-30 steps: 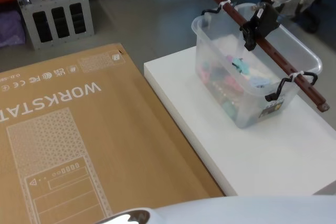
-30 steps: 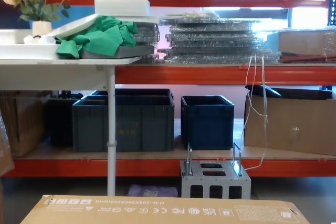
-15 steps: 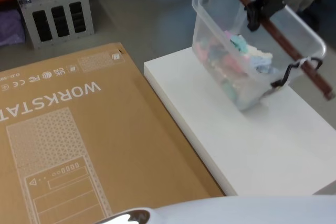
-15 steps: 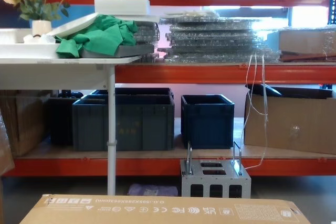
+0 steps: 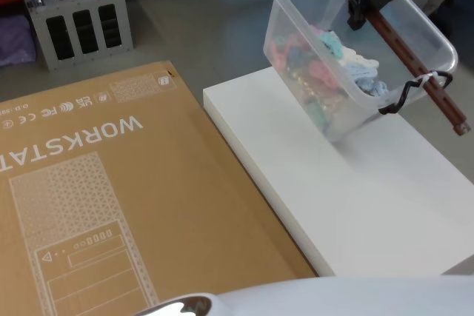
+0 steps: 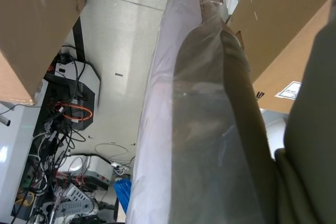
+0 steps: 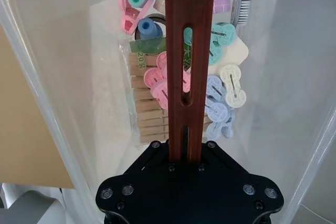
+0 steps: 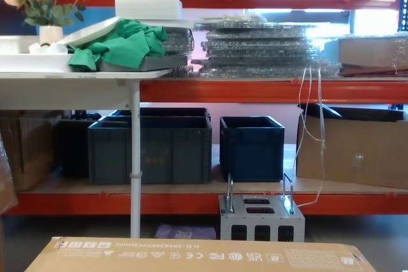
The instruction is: Use one hand to grasp the basket and place it at the designated location.
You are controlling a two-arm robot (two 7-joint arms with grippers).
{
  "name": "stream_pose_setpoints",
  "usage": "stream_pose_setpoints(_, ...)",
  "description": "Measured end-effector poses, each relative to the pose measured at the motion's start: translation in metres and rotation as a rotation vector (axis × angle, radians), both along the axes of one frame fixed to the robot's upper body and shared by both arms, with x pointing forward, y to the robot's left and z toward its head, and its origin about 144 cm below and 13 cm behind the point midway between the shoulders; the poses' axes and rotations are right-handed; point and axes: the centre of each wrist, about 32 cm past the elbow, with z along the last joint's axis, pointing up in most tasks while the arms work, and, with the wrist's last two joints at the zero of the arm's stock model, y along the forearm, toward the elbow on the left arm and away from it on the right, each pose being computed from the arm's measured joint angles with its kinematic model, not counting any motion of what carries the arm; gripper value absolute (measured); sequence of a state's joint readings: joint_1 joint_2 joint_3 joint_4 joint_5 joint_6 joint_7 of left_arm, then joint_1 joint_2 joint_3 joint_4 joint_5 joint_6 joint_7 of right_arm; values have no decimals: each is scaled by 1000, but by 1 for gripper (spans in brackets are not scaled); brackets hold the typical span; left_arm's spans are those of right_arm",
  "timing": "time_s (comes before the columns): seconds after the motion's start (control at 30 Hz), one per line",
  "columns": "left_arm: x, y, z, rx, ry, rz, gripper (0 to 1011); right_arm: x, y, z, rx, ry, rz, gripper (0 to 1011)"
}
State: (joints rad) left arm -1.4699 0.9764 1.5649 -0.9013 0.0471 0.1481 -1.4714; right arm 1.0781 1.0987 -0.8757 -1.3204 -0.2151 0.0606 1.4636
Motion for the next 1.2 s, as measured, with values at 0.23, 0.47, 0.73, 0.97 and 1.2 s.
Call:
stream_pose_setpoints(0.23, 0, 0, 0, 0, 0, 0, 0, 2, 14, 16, -27, -35, 80, 0)
stream_pose_setpoints(0.47, 0, 0, 0, 0, 0, 0, 0, 10, 33, 25, -65, -53, 175, 0)
stream_pose_setpoints(0.73, 0, 0, 0, 0, 0, 0, 0, 17, 47, 26, -92, -48, 238, 0)
stream_pose_setpoints(0.97, 0, 0, 0, 0, 0, 0, 0, 22, 57, 25, -111, -42, 287, 0)
stream_pose_setpoints(1.2, 0, 0, 0, 0, 0, 0, 0, 27, 70, 25, -133, -38, 353, 0)
